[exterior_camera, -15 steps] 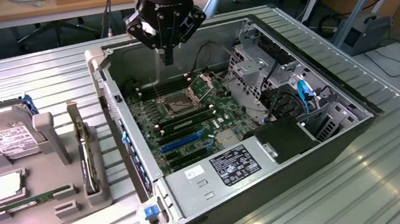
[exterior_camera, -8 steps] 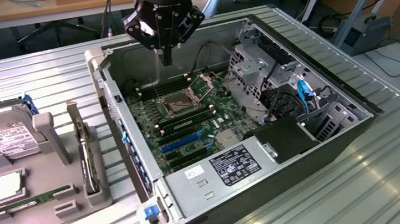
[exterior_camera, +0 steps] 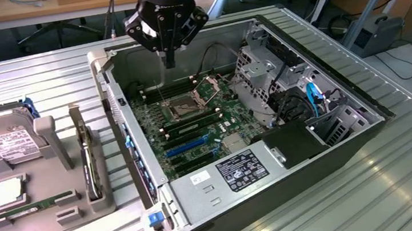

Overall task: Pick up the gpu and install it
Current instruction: 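Reach for the gpu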

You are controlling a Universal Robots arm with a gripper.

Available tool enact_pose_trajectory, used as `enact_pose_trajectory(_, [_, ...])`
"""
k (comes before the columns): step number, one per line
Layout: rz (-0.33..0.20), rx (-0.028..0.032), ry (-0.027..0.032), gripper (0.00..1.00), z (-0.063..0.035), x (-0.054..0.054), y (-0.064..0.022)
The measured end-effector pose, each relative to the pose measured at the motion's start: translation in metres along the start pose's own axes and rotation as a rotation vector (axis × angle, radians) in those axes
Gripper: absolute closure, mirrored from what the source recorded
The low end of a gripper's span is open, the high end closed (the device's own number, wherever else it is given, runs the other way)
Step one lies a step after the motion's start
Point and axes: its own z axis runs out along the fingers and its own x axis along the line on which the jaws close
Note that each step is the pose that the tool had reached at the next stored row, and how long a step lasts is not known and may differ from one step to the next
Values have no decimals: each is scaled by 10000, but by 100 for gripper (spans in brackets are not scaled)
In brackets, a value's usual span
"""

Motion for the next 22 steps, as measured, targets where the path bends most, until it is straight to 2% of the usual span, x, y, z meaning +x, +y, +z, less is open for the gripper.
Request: enact_pose_trajectory(22, [1,0,0,89,-3,144,-11])
